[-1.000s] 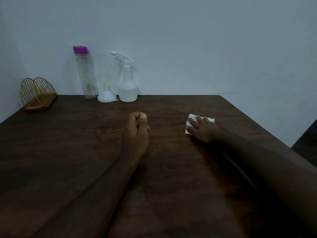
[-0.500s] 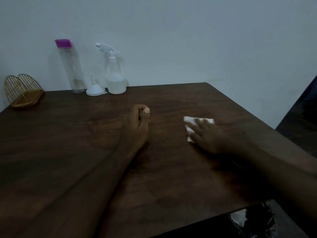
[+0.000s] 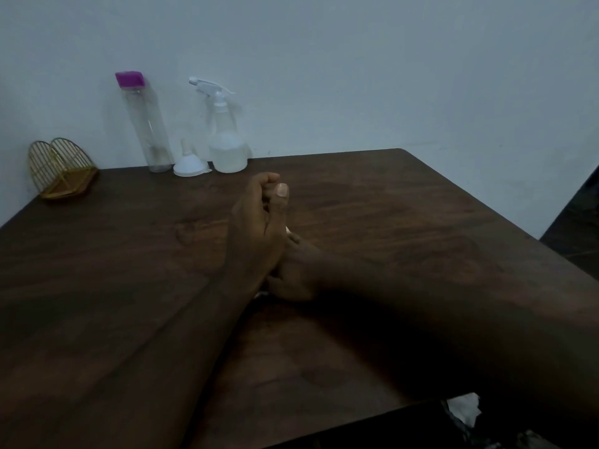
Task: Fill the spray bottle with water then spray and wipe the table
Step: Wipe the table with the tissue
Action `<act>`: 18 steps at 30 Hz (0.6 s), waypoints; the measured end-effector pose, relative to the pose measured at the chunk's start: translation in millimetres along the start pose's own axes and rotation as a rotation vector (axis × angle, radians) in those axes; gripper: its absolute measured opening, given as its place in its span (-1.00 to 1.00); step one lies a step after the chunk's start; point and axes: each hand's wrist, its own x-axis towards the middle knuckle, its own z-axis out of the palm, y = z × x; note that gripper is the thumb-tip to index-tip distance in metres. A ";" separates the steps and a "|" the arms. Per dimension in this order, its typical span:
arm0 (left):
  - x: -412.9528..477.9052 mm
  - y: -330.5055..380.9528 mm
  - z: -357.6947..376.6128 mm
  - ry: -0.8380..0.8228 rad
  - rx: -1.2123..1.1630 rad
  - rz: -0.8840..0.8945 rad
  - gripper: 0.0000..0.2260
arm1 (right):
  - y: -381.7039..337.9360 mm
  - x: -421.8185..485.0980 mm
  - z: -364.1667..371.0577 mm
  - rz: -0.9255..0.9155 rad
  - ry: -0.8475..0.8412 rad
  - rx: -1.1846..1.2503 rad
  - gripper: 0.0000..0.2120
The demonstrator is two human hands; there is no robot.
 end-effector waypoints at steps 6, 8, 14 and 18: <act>-0.1 -11.3 -2.2 0.149 0.027 -0.032 -0.60 | 57.9 54.5 -21.1 0.258 -0.026 0.024 -0.34; 0.9 -19.7 -0.6 0.127 0.051 -0.065 -0.59 | 79.6 60.0 -27.1 0.386 -0.031 0.052 -0.36; 5.6 -38.5 -0.5 0.156 0.038 -0.215 -0.71 | 154.7 7.8 -42.4 0.675 -0.027 0.011 -0.44; 14.5 -52.0 -7.7 0.232 -0.021 -0.398 -0.73 | 201.8 -38.8 -27.4 0.923 -0.018 0.045 -0.41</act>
